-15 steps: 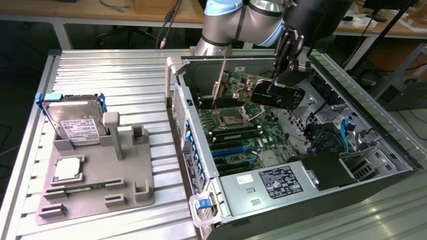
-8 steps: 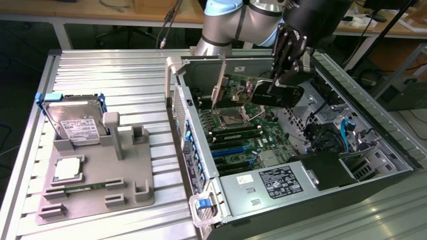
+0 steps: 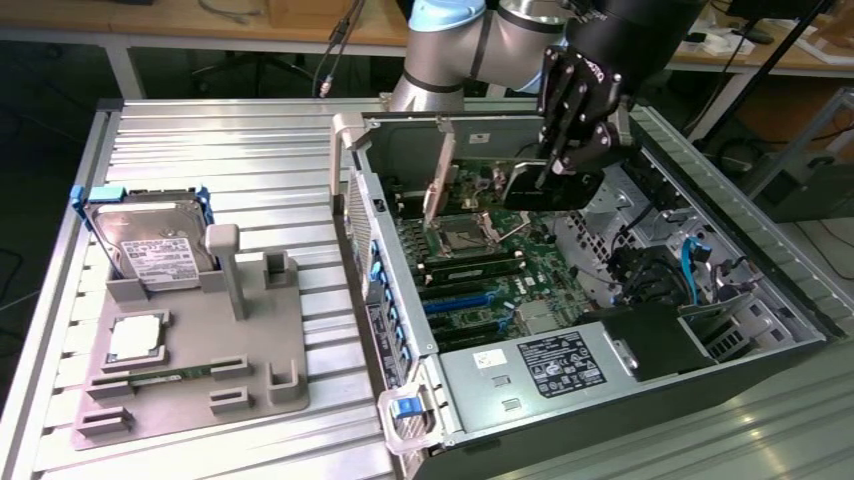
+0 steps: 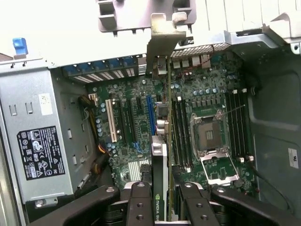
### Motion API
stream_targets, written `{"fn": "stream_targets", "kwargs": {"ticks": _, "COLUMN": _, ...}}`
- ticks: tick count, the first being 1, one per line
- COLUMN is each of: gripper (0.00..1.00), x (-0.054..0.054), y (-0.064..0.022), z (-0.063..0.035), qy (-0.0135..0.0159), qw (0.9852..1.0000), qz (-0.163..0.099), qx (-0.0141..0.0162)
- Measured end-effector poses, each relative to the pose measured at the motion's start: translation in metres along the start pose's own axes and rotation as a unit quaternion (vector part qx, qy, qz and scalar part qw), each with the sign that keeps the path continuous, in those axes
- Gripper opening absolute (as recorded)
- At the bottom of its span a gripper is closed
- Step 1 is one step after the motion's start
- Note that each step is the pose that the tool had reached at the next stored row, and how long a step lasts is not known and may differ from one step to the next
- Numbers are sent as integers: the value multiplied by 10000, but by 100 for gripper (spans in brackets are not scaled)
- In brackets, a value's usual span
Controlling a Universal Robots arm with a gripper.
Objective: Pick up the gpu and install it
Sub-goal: 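Insert the gpu into the slot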
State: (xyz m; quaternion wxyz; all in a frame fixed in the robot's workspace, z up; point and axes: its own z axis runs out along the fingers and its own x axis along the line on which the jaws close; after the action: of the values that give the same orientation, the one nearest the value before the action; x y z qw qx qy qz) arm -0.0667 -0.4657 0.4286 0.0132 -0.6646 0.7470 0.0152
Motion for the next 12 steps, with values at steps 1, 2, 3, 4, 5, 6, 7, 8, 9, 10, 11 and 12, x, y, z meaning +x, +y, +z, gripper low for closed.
{"fn": "stream_targets", "kwargs": {"ticks": 1, "gripper": 27, "x": 0, "y": 0, "z": 0, "qy": 0, "qw": 10000, "qz": -63, "qx": -2}}
{"fn": "stream_targets", "kwargs": {"ticks": 2, "gripper": 27, "x": 0, "y": 0, "z": 0, "qy": 0, "qw": 9999, "qz": -144, "qx": -6}}
{"fn": "stream_targets", "kwargs": {"ticks": 3, "gripper": 27, "x": 0, "y": 0, "z": 0, "qy": 1, "qw": 9998, "qz": -213, "qx": -8}}
{"fn": "stream_targets", "kwargs": {"ticks": 4, "gripper": 27, "x": 0, "y": 0, "z": 0, "qy": 1, "qw": 9996, "qz": -281, "qx": -11}}
{"fn": "stream_targets", "kwargs": {"ticks": 5, "gripper": 27, "x": 0, "y": 0, "z": 0, "qy": 2, "qw": 9995, "qz": -325, "qx": -13}}
{"fn": "stream_targets", "kwargs": {"ticks": 6, "gripper": 27, "x": 0, "y": 0, "z": 0, "qy": 2, "qw": 9995, "qz": -325, "qx": -13}}
{"fn": "stream_targets", "kwargs": {"ticks": 7, "gripper": 27, "x": 0, "y": 0, "z": 0, "qy": 2, "qw": 9995, "qz": -325, "qx": -13}}
{"fn": "stream_targets", "kwargs": {"ticks": 8, "gripper": 27, "x": 0, "y": 0, "z": 0, "qy": 2, "qw": 9995, "qz": -325, "qx": -13}}
{"fn": "stream_targets", "kwargs": {"ticks": 9, "gripper": 27, "x": 0, "y": 0, "z": 0, "qy": 2, "qw": 9995, "qz": -325, "qx": -13}}
{"fn": "stream_targets", "kwargs": {"ticks": 10, "gripper": 27, "x": 0, "y": 0, "z": 0, "qy": 2, "qw": 9995, "qz": -326, "qx": -13}}
{"fn": "stream_targets", "kwargs": {"ticks": 11, "gripper": 27, "x": 0, "y": 0, "z": 0, "qy": 2, "qw": 9995, "qz": -325, "qx": -13}}
{"fn": "stream_targets", "kwargs": {"ticks": 12, "gripper": 27, "x": 0, "y": 0, "z": 1, "qy": 2, "qw": 9995, "qz": -326, "qx": -13}}
